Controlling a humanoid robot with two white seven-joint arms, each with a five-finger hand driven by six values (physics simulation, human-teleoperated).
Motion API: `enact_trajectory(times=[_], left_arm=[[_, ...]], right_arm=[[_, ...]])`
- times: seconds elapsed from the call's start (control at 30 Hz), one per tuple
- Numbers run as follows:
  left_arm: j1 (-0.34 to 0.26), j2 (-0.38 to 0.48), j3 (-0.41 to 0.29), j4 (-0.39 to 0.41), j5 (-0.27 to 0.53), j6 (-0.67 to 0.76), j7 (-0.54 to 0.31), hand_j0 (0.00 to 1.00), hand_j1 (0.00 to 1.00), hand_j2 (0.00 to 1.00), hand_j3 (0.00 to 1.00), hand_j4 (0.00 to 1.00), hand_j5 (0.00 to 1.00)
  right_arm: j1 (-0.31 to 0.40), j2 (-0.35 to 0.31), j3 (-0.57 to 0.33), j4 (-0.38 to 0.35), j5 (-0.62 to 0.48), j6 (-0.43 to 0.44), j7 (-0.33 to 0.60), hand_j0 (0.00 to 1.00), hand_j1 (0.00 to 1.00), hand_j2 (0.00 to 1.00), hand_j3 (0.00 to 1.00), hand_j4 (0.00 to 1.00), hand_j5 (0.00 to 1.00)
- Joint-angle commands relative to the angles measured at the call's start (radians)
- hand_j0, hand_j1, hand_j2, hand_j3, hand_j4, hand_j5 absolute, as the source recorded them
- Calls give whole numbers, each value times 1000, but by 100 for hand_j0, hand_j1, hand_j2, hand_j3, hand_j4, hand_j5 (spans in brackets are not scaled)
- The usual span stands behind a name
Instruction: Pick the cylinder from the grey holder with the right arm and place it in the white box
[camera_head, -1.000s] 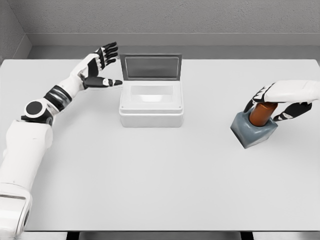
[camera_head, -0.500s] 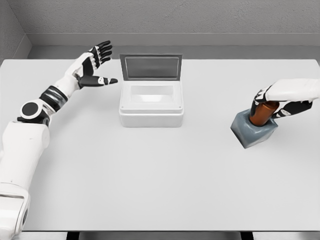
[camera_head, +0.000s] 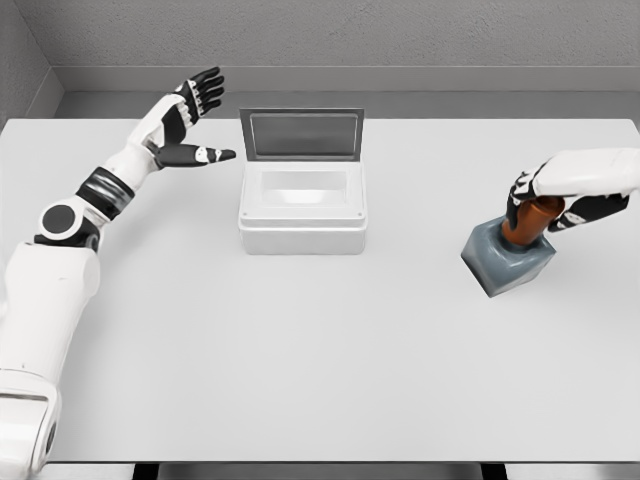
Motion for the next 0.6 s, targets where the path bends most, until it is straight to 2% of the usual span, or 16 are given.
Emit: enact_trajectory(times=[0.0,0.3,0.57], left_arm=[[6,-3,-5,-5,8,0,0,100,100,100,100,100,100],[11,-5,-9,-26,5,-1,0,100,100,100,100,100,100],[11,-8,-9,-26,4,-1,0,100,100,100,100,100,100]], right_arm=[[0,2,-21,-1,-6,2,12,50,50,50,50,50,50],[-2,0,-81,2,-6,2,42,49,49,49,49,49,49],[-31,11,-83,0,-6,2,59,48,48,48,48,48,48]])
